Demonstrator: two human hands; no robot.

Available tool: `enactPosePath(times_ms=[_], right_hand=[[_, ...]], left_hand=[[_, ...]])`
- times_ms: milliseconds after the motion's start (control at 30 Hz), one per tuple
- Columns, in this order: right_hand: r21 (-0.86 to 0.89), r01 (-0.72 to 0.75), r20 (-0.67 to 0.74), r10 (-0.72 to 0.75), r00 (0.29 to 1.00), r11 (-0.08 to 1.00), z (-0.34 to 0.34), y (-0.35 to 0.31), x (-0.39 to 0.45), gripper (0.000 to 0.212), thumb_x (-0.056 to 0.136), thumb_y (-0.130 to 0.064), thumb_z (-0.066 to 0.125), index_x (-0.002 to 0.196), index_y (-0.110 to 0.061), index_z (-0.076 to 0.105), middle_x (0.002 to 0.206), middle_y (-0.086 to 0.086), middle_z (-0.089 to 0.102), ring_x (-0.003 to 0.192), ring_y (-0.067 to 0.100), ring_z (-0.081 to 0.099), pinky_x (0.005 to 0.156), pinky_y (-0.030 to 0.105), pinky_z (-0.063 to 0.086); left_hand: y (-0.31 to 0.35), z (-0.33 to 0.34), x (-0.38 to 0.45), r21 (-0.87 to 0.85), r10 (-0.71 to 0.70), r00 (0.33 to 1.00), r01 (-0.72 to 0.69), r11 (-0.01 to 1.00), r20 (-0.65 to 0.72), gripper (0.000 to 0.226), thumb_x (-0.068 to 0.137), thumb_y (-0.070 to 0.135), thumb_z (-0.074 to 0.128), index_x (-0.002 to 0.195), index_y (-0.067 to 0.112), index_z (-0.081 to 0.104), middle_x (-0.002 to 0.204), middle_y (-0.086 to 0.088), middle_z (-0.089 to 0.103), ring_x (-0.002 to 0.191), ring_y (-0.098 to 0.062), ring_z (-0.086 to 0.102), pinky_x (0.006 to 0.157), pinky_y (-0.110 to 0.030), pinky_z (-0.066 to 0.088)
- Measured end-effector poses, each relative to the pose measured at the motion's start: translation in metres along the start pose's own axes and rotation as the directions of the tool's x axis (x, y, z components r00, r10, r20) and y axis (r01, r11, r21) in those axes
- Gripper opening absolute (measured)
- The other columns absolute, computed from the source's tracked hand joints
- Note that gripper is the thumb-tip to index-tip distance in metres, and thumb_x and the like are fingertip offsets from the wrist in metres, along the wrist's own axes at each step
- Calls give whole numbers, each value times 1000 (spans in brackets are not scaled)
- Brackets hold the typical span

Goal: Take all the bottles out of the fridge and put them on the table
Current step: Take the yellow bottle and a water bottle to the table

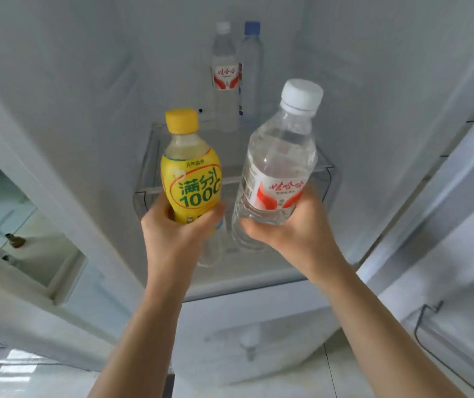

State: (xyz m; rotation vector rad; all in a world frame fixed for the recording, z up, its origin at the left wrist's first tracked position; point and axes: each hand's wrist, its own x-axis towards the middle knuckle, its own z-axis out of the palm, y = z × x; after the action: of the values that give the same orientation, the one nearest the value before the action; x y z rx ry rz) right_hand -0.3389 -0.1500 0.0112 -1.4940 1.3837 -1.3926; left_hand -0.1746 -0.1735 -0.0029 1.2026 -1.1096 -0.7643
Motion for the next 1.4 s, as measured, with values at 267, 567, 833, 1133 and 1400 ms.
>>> enactPosePath(times_ms=[267, 567, 833, 1133, 1400], right_hand=[[10, -236, -119, 235, 965, 972, 16, 38, -123, 60, 62, -10, 88, 111, -27, 57, 96, -12, 71, 89, 7, 69, 72, 17, 55], [108, -554, -325, 556, 765, 825, 79, 57, -258, 59, 67, -21, 85, 118, -21, 56, 101, -2, 69, 90, 12, 69, 74, 20, 57], [97, -775, -474, 714, 516, 624, 94, 60, -379, 55, 63, -23, 83, 110, -17, 54, 94, -2, 68, 87, 18, 68, 80, 38, 57], [296, -734, -621, 707, 337, 610, 49, 41, -515, 48, 66, -22, 82, 106, -26, 56, 100, 0, 67, 89, 16, 68, 83, 42, 57], [374, -695, -736, 652, 182, 615, -34, 20, -659, 59, 65, -26, 86, 113, -22, 51, 98, -11, 64, 88, 5, 65, 72, 18, 54]], left_hand=[[-40, -55, -68, 154, -104, 966, 68, 986, 239, 31, 54, 31, 86, 79, 27, 69, 72, 9, 73, 65, -10, 70, 54, -23, 55], [-95, -137, -153, 365, -311, 849, 152, 919, 428, 35, 57, 33, 89, 81, 26, 65, 70, 13, 71, 63, -11, 68, 59, -36, 57], [-111, -186, -223, 508, -472, 742, 206, 836, 476, 32, 60, 25, 89, 83, 20, 66, 69, 6, 70, 60, -5, 65, 58, -30, 53], [-86, -144, -334, 516, -461, 542, 57, 855, 703, 31, 62, 30, 88, 81, 22, 65, 69, 6, 69, 65, -12, 66, 59, -29, 52], [-56, -95, -502, 464, -433, 369, 8, 886, 822, 33, 60, 32, 89, 82, 28, 64, 72, 10, 69, 66, -6, 66, 58, -32, 57]])
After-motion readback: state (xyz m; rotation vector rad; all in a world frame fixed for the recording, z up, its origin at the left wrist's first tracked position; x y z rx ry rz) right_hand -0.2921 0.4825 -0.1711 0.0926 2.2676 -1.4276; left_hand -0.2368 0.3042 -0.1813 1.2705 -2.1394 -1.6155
